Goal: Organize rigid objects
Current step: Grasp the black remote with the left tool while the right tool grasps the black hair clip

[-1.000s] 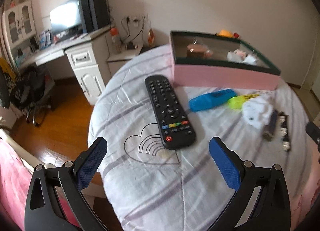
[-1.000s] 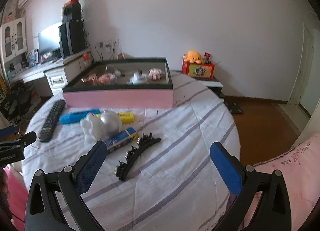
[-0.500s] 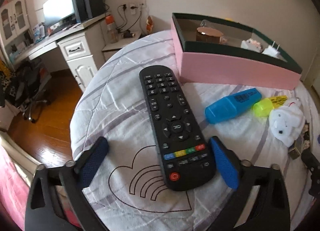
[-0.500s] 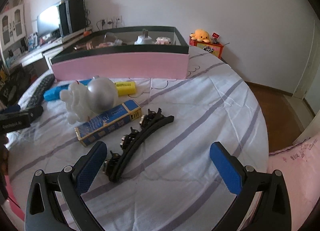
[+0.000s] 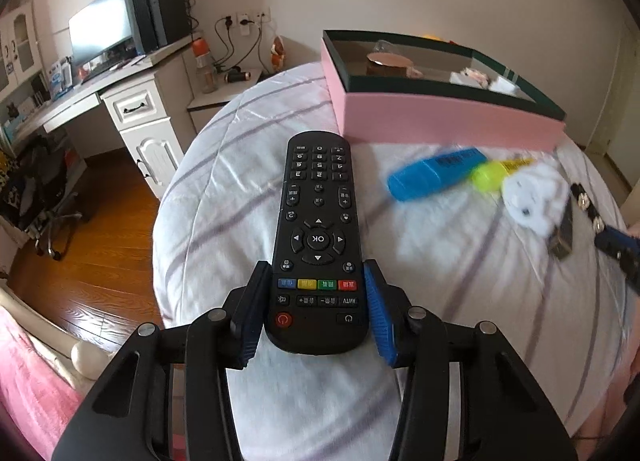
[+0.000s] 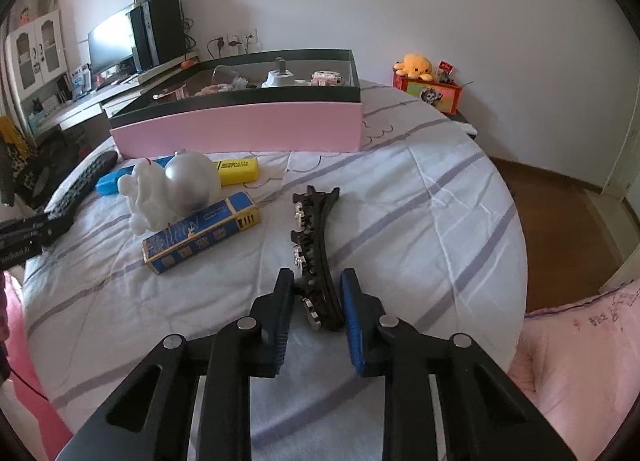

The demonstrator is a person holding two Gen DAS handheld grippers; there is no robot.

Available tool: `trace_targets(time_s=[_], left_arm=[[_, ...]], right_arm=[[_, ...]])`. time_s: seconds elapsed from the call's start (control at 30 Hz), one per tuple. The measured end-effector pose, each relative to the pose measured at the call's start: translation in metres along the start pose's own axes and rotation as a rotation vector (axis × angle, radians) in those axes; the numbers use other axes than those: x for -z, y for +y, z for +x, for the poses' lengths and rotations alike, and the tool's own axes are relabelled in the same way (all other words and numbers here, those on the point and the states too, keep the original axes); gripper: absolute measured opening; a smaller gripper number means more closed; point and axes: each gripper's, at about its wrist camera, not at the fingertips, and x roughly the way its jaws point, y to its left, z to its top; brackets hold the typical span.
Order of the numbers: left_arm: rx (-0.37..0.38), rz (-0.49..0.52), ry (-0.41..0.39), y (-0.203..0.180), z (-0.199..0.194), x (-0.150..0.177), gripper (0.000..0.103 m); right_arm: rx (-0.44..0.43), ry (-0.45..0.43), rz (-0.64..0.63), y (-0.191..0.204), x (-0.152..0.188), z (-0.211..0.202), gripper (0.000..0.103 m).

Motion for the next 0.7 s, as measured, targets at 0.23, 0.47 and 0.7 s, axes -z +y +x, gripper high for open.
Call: trace_targets(time_s=[0.23, 0.47, 0.7], left_arm=[[-0.018, 0.018, 0.008, -0.003, -0.01, 0.009, 0.049], [-0.019, -0.011, 0.012, 0.001, 0.009, -0.013, 0.059], [-0.013, -0.029, -0.027, 0.002, 0.02, -0.02, 0.044]], right_arm=[[0.015, -0.011, 0.021, -0.004, 0.003, -0.001, 0.024], [0.049, -0.01, -0.002, 0.001, -0.011, 0.013, 0.046], [0.043, 0.002, -0.027, 0.003, -0.022, 0.027, 0.046]])
